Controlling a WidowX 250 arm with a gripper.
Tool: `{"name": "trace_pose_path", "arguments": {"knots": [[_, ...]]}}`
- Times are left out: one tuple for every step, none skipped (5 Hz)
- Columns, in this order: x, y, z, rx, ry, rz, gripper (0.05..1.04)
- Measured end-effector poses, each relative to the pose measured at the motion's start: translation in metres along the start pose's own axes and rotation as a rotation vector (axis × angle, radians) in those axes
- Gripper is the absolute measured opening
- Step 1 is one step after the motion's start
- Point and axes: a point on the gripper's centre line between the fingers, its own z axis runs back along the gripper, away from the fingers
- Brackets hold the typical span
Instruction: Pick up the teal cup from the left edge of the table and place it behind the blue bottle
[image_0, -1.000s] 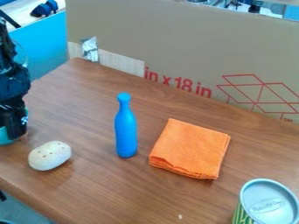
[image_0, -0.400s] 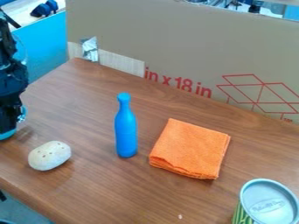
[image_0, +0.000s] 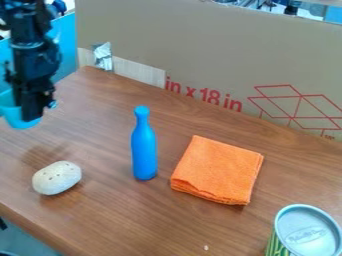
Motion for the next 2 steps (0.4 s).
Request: {"name": "trace_pose_path", "arguments": {"knots": [[0.042,-0.009,-0.014,-0.004,0.060,0.010,0.101],[0.091,-0.013,-0.022,-0.022,0.070,-0.006,0.101]]}}
